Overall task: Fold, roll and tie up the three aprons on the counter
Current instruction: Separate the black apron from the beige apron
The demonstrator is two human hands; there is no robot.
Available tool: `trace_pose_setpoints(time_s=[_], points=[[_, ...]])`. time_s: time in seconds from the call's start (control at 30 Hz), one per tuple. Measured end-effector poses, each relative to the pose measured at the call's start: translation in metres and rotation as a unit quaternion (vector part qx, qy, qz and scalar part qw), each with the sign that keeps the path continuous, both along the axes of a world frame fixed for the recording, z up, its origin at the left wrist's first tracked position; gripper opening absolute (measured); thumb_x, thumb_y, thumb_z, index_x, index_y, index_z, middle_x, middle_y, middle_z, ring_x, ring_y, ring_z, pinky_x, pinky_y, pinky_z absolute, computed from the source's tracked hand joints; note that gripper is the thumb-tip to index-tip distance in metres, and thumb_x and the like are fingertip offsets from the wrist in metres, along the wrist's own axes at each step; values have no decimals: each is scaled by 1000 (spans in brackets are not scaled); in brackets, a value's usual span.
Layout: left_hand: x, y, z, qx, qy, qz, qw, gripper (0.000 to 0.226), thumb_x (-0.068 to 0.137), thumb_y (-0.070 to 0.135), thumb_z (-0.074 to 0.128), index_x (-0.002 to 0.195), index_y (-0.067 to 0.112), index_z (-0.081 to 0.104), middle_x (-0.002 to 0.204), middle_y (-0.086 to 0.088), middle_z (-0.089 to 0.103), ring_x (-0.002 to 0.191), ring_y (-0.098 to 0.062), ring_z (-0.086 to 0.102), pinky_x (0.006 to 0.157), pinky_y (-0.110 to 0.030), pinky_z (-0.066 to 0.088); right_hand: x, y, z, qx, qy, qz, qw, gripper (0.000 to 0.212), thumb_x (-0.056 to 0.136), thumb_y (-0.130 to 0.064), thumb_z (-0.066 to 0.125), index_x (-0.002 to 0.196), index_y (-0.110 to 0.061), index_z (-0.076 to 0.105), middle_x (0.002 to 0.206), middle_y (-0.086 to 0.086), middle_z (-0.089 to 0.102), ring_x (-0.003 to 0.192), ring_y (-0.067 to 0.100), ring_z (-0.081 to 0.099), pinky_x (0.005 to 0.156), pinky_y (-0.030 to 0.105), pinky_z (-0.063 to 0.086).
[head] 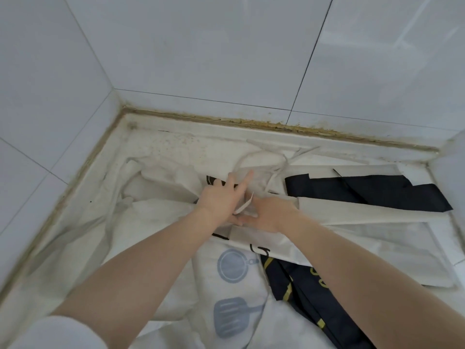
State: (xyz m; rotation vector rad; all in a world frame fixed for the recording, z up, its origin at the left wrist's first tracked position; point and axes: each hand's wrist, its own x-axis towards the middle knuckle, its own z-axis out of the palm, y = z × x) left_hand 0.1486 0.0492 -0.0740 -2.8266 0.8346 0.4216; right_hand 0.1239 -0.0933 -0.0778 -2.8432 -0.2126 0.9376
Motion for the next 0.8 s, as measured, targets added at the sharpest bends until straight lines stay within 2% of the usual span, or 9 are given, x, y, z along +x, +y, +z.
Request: trace_pose_setpoints(time_s=[0.07, 0.13, 0.23, 0.33, 0.43, 0.57, 0.67, 0.77, 0.8], points=[[5, 15, -2, -55, 95, 13, 994, 123, 72, 60, 68, 146, 19, -21, 157, -11, 1, 131, -35, 33, 100, -41, 40, 1, 10, -4, -48, -59, 22, 997, 79, 86, -68, 39, 147, -21, 21, 139, 10, 44, 125, 29, 44, 96, 41, 44], [13, 35, 0, -102, 152, 33, 983, 113, 75, 60, 65, 150, 15, -6, 158, -6, -4, 141, -29, 20, 112, -38, 27, 2, 19, -11, -79, -96, 41, 991, 78, 85, -65, 43, 146, -21, 22, 137, 11, 38, 126, 30, 38, 97, 42, 42], [30, 65, -2, -101, 100, 80, 987, 77, 90, 59, 41, 149, 15, 18, 158, -3, 5, 144, -24, 12, 116, -36, 16, 14, 22, -13, -48, -59, 17, 997, 86, 79, -60, 54, 147, -28, 14, 131, 10, 37, 122, 32, 39, 91, 44, 46], [44, 89, -5, -38, 61, 79, 994, 53, 98, 38, 29, 146, 17, 23, 154, -4, 21, 142, -24, 13, 117, -40, 12, 24, 23, -14, -63, -24, 4, 998, 96, 72, -60, 62, 149, -25, 17, 127, 6, 42, 115, 28, 47, 79, 36, 46], [52, 106, -5, -30, 71, 78, 994, 56, 93, 29, 39, 146, 21, 24, 151, -2, 25, 139, -23, 23, 114, -42, 19, 27, 23, -13, -64, -26, -4, 998, 97, 67, -60, 67, 147, -22, 25, 119, 3, 52, 108, 26, 55, 83, 35, 50], [61, 122, -9, 48, -37, 68, 996, 43, 92, 19, 42, 135, 20, 36, 138, -4, 38, 130, -23, 32, 106, -39, 24, 35, 26, -5, -42, 16, -20, 999, 122, 65, -48, 77, 148, -30, -11, 115, 5, 62, 105, 30, 59, 89, 44, 51], [68, 126, 4, 73, -103, 96, 987, 30, 93, 13, 38, 121, 15, 48, 124, -6, 51, 121, -26, 41, 101, -39, 28, 42, 32, -2, -67, 34, -10, 997, 115, 64, -48, 78, 148, -21, 4, 107, 5, 63, 101, 30, 60, 89, 44, 51], [72, 135, 13, 20, -159, 142, 977, 27, 91, 7, 38, 117, 10, 46, 117, -10, 52, 112, -29, 45, 91, -37, 33, 40, 33, 3, -79, 53, -13, 995, 94, 67, -50, 76, 140, -14, 30, 87, 1, 58, 97, 28, 61, 89, 42, 51], [73, 139, 12, -3, -169, 165, 972, 27, 90, 6, 39, 116, 9, 44, 116, -12, 51, 109, -30, 45, 89, -37, 33, 39, 32, 3, -74, 51, -14, 996, 96, 67, -50, 76, 141, -14, 27, 87, 1, 59, 97, 28, 61, 89, 42, 51]])
